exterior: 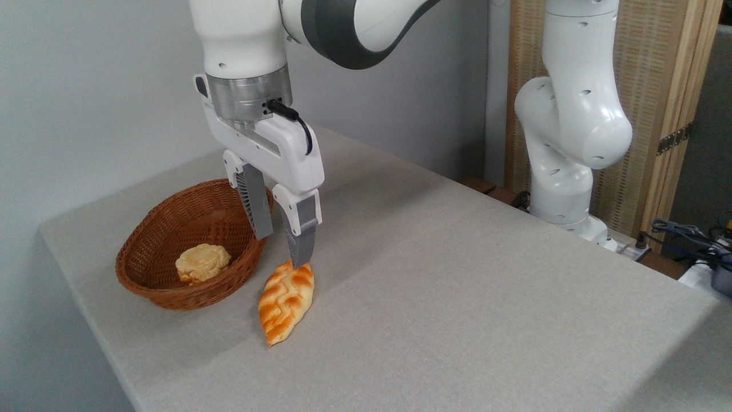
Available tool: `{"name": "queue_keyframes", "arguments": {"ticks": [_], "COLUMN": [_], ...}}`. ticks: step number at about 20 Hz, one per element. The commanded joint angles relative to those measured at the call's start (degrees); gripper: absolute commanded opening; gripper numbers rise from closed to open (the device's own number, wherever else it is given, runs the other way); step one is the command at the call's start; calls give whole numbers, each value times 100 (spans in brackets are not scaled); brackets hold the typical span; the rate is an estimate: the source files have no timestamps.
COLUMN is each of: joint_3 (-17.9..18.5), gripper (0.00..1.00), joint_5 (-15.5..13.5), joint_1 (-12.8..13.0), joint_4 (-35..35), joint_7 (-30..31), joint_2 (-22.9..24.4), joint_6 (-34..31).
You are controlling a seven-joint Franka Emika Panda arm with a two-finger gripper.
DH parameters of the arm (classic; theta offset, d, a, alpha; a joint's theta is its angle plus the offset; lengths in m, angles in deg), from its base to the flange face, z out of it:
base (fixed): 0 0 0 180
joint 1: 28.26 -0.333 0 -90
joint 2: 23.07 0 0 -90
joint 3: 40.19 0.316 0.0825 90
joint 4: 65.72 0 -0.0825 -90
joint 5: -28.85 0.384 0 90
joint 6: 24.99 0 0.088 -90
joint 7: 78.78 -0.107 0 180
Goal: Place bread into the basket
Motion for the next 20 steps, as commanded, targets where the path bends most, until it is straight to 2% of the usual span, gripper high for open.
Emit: {"name": "queue_keyframes", "arguments": {"ticks": [1, 20], "joint_3": [24, 33], "gripper": [100, 100], "joint_5": [-93, -93], "joint_1": [34, 34], "joint_4": [20, 20], "joint_7": [-53, -53], "joint_2": [61, 131], "joint_6": [-164, -313]}}
